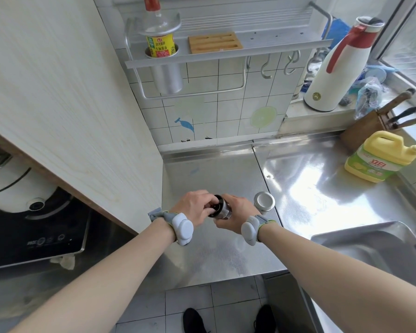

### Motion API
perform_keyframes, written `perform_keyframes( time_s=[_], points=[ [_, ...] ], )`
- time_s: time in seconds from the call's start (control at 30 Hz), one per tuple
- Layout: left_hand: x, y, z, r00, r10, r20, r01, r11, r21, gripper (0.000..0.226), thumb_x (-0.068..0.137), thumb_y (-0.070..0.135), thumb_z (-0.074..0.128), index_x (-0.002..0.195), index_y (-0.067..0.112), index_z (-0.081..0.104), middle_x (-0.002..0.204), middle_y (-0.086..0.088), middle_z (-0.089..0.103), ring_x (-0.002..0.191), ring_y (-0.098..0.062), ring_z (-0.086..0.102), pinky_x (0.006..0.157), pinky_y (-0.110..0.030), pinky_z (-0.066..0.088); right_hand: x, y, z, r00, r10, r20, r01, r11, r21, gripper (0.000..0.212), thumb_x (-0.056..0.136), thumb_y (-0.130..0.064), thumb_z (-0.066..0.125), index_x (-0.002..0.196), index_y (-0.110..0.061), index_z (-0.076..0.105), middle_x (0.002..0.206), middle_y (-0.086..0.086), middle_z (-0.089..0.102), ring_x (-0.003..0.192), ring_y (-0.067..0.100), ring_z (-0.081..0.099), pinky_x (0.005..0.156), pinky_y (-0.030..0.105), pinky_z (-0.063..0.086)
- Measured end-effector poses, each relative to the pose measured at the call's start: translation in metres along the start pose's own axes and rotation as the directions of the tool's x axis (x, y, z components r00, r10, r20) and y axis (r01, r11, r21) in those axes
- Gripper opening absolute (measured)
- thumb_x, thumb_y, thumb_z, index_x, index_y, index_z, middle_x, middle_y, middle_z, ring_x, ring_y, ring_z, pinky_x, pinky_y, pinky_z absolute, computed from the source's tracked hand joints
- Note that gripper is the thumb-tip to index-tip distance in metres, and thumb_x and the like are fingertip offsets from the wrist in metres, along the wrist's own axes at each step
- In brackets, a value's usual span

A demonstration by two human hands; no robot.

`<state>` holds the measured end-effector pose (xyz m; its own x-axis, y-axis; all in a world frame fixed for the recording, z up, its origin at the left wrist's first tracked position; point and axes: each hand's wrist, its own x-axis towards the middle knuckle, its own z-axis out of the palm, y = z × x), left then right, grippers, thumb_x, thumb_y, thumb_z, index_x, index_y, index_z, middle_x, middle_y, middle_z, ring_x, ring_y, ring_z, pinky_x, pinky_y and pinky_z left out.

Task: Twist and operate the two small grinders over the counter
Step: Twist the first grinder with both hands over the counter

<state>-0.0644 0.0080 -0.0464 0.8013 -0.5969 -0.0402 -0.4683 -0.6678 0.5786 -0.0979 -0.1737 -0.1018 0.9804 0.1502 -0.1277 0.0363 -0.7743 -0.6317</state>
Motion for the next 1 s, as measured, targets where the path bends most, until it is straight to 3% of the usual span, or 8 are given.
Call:
perform_keyframes(
  time_s=[0.17,0.37,0.6,0.7,0.87,1.0],
  points=[
    [0.000,0.002,0.000,0.998,-0.061,-0.026,0.061,0.998,0.020,0.020,0.086,0.019,0.066,0.104,0.012,0.068,0.099,-0.008,0.070,0.091,-0.024,0.064,0.081,-0.023,0.045,-0.002,-0.003,-0.002,1.000,-0.012,-0.004,0.012,1.000,-0.016,0.036,0.074,-0.038,0.077,0.101,-0.023,0.059,0.084,-0.009,0.064,0.076,0.023,0.063,0.069,0.038,0.054],
    [0.001,0.005,0.002,0.993,-0.117,-0.022,0.119,0.991,0.062,0.020,0.087,0.027,0.065,0.101,0.013,0.068,0.098,-0.007,0.070,0.093,-0.024,0.063,0.083,-0.032,0.048,-0.004,-0.004,-0.003,1.000,-0.012,-0.002,0.012,1.000,-0.022,0.034,0.075,-0.037,0.076,0.101,-0.022,0.060,0.085,-0.006,0.068,0.077,0.023,0.064,0.070,0.040,0.055],
    [-0.003,0.007,0.001,1.000,-0.015,-0.021,0.015,1.000,-0.012,0.016,0.082,0.010,0.068,0.098,0.012,0.068,0.092,-0.006,0.066,0.083,-0.020,0.060,0.077,-0.027,0.048,-0.007,-0.003,-0.003,1.000,-0.024,-0.015,0.024,1.000,-0.009,0.034,0.072,-0.040,0.077,0.094,-0.024,0.055,0.078,-0.010,0.061,0.072,0.023,0.060,0.067,0.040,0.053],
    [-0.002,0.010,0.000,0.998,-0.042,-0.041,0.042,0.999,0.007,0.016,0.084,0.014,0.067,0.100,0.012,0.068,0.095,-0.007,0.069,0.087,-0.023,0.063,0.077,-0.022,0.045,-0.007,-0.006,-0.003,1.000,-0.012,-0.022,0.012,1.000,-0.003,0.033,0.075,-0.036,0.078,0.092,-0.023,0.053,0.078,-0.007,0.061,0.073,0.024,0.060,0.068,0.039,0.052],
    [-0.001,0.014,0.000,0.989,-0.121,-0.085,0.123,0.992,0.016,0.015,0.085,0.026,0.067,0.095,0.016,0.069,0.095,-0.003,0.073,0.088,-0.021,0.064,0.080,-0.028,0.049,-0.008,-0.008,-0.006,1.000,0.005,-0.016,-0.005,1.000,-0.006,0.034,0.077,-0.036,0.077,0.099,-0.017,0.059,0.084,-0.002,0.067,0.077,0.026,0.063,0.071,0.042,0.055],
    [-0.004,0.014,-0.001,0.998,-0.032,-0.052,0.032,0.999,-0.012,0.016,0.082,0.016,0.070,0.097,0.012,0.070,0.093,-0.006,0.069,0.084,-0.020,0.063,0.080,-0.031,0.050,-0.010,-0.005,-0.006,1.000,0.004,-0.029,-0.003,1.000,0.005,0.039,0.074,-0.042,0.076,0.100,-0.018,0.060,0.084,-0.002,0.069,0.076,0.026,0.064,0.071,0.044,0.056]
  ],
)
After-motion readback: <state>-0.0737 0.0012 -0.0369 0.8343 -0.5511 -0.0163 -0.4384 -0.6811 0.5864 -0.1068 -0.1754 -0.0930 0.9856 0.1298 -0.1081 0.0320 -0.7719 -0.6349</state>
